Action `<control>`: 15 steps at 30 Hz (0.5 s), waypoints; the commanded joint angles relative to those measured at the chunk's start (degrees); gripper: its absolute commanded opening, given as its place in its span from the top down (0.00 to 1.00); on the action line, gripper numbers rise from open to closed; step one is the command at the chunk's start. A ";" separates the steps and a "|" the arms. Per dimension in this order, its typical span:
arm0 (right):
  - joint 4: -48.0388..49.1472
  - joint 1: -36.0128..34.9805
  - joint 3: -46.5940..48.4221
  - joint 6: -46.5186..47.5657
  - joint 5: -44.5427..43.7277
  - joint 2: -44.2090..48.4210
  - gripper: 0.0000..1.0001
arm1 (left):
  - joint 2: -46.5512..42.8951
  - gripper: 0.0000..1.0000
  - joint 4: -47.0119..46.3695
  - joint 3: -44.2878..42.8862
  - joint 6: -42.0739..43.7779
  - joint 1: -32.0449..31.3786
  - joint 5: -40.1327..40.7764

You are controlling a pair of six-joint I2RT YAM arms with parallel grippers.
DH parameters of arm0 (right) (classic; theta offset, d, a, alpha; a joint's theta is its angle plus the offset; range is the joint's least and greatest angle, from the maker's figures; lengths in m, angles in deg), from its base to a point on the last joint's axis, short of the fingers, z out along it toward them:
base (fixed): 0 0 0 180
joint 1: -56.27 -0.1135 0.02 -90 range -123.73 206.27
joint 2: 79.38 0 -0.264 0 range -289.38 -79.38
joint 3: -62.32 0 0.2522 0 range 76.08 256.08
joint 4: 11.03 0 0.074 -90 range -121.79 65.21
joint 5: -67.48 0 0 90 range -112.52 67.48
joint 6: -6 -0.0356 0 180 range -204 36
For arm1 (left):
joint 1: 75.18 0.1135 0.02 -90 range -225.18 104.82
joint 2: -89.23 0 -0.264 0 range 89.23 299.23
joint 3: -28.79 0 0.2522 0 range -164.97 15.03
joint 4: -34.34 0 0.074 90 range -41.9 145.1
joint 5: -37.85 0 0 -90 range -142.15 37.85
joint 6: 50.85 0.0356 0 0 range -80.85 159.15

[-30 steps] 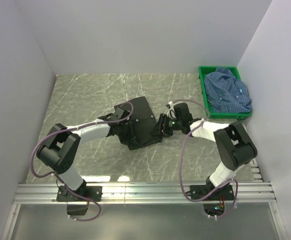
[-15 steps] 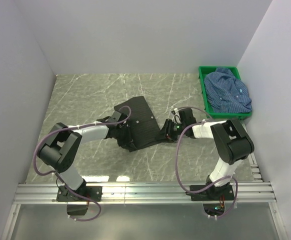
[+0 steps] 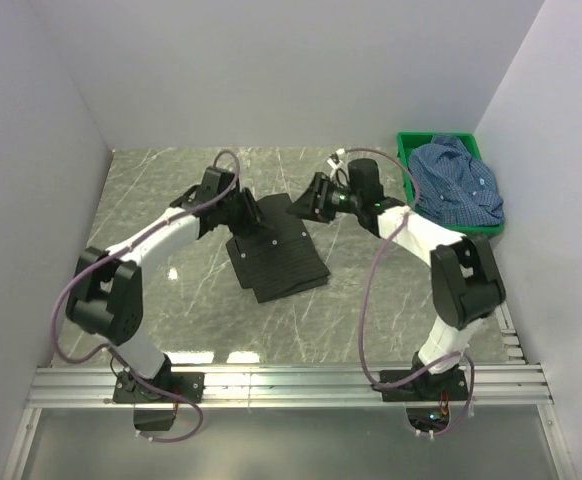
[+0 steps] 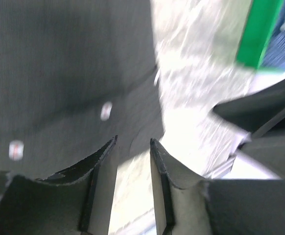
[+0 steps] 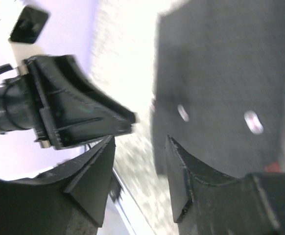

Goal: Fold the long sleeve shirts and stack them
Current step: Fold the shirt

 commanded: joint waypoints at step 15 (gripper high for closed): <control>22.81 -2.61 -2.14 -8.63 -3.05 -23.48 0.36 | 16.78 0.71 -22.35 8.79 -9.24 7.53 6.11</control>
